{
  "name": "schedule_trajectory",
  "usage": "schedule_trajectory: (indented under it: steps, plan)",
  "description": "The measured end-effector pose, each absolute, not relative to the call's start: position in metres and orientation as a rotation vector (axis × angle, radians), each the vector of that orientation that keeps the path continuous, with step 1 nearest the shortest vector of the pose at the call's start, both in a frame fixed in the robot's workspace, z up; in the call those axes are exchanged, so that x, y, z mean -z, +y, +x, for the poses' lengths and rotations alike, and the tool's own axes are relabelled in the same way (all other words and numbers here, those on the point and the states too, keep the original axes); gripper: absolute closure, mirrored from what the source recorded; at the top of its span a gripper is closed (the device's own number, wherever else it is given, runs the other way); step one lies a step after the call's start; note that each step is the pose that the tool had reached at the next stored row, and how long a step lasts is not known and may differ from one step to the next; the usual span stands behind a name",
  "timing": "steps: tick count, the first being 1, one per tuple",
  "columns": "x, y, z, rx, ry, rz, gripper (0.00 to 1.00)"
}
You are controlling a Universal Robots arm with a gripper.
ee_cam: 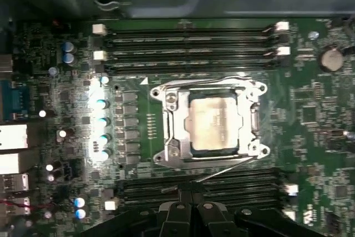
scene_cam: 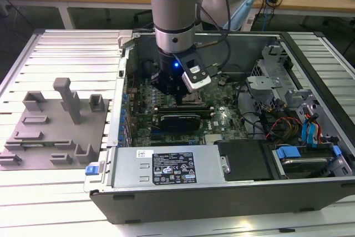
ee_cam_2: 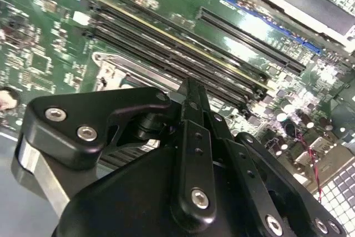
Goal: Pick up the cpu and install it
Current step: 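Install the second cpu locking lever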
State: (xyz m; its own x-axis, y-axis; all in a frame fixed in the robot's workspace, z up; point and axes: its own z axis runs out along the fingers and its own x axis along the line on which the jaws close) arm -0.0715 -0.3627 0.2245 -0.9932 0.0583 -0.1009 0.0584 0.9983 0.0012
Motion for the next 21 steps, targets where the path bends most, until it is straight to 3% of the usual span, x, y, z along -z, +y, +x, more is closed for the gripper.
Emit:
schedule_trajectory:
  steps: [9, 10, 11, 12, 16, 21]
  plan:
    - [-0.217, -0.364, -0.078, -0.081, 3.039, 0.094, 0.89]
    - [-0.210, -0.373, -0.079, -0.132, 3.038, 0.102, 0.89]
    - [-0.206, -0.378, -0.079, -0.231, 3.034, 0.109, 0.89]
    - [-0.203, -0.381, -0.080, -0.268, 3.032, 0.113, 0.89]
    - [-0.201, -0.384, -0.080, -0.333, 3.027, 0.119, 0.89]
    - [-0.197, -0.387, -0.082, -0.368, 3.023, 0.122, 0.89]
